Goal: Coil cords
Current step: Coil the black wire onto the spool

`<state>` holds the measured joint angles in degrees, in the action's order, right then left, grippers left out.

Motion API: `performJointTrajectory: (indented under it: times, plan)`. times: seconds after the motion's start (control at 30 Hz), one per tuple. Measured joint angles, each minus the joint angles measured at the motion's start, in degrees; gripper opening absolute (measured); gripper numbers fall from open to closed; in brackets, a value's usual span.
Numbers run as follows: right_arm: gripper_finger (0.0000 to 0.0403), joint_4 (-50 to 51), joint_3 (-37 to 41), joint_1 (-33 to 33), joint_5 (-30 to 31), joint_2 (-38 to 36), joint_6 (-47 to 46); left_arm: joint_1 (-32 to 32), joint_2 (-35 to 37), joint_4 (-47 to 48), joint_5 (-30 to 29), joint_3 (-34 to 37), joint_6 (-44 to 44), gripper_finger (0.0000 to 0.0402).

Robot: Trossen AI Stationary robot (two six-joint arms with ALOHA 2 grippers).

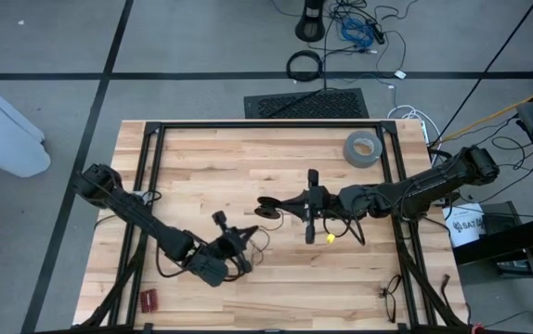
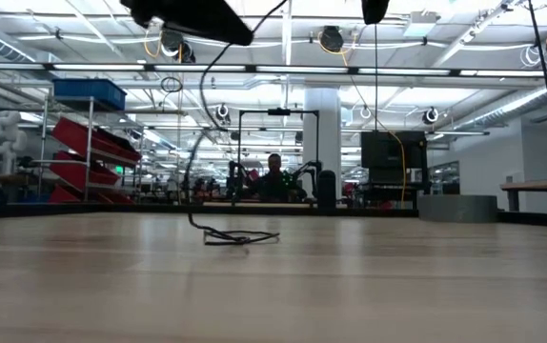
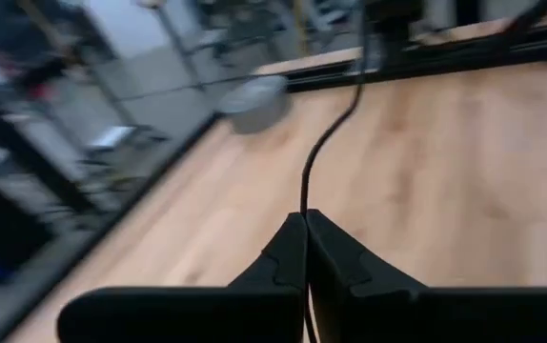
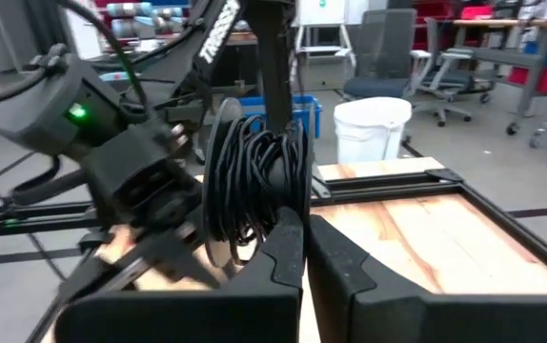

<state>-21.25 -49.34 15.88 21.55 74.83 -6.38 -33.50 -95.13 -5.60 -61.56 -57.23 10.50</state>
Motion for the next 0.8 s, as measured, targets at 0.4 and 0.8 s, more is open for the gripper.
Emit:
performJointTrajectory:
  times: [0.4,0.8]
  plan:
    - [0.0,-0.1,0.0,0.0,-5.8,0.0,-1.3,-0.2,5.3,21.4,-3.9,0.0,15.1,0.0001]
    - [0.0,7.3,0.0,0.1,-5.4,0.0,-3.1,-0.8,14.2,30.4,-4.6,0.0,22.2,0.0]
